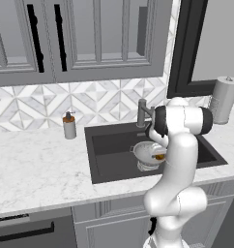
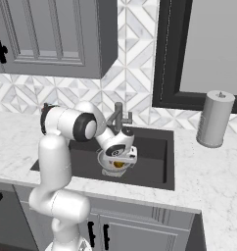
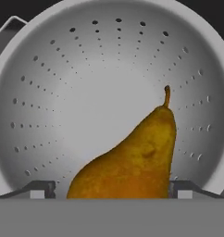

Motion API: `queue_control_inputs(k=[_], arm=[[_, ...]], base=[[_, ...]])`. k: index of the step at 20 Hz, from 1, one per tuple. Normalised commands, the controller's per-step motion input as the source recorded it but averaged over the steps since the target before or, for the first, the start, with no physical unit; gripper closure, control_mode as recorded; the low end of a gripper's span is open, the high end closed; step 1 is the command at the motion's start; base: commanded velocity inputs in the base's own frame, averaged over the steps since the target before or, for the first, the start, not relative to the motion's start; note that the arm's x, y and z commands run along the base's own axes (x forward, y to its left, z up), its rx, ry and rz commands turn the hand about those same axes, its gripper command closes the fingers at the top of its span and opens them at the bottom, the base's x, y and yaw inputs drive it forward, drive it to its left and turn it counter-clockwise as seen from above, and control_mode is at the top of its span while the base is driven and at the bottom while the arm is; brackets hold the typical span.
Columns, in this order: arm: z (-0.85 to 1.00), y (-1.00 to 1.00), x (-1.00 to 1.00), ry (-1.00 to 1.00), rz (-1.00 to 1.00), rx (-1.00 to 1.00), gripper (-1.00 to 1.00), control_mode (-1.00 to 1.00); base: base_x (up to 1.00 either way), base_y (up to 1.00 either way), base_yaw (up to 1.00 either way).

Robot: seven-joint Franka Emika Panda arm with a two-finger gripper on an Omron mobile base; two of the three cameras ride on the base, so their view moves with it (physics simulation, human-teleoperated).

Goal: Put the colander in the sink, put the pear in the colander, and turn on the sink faucet and pour water over the colander.

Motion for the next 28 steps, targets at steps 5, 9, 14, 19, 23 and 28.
queue_control_inputs(k=[5, 9, 14, 19, 23, 28], arm=[[0.27, 0.00, 0.11, 0.00, 0.00, 0.00, -1.00, -1.00], [0.61, 0.00, 0.00, -0.03, 0.00, 0.00, -1.00, -1.00], [0.71, -0.05, -0.34, -0.13, 0.00, 0.00, -1.00, -1.00], [0.49, -0.13, -0.35, -0.17, 0.00, 0.00, -1.00, -1.00], [0.41, -0.15, -0.17, -0.20, 0.00, 0.00, -1.00, -1.00], [0.41, -0.08, 0.00, -0.20, 0.00, 0.01, -1.00, -1.00]], base=[[0.00, 0.00, 0.00], [0.00, 0.00, 0.00], [0.00, 0.00, 0.00], [0.00, 0.00, 0.00], [0.00, 0.00, 0.00], [0.00, 0.00, 0.00]])
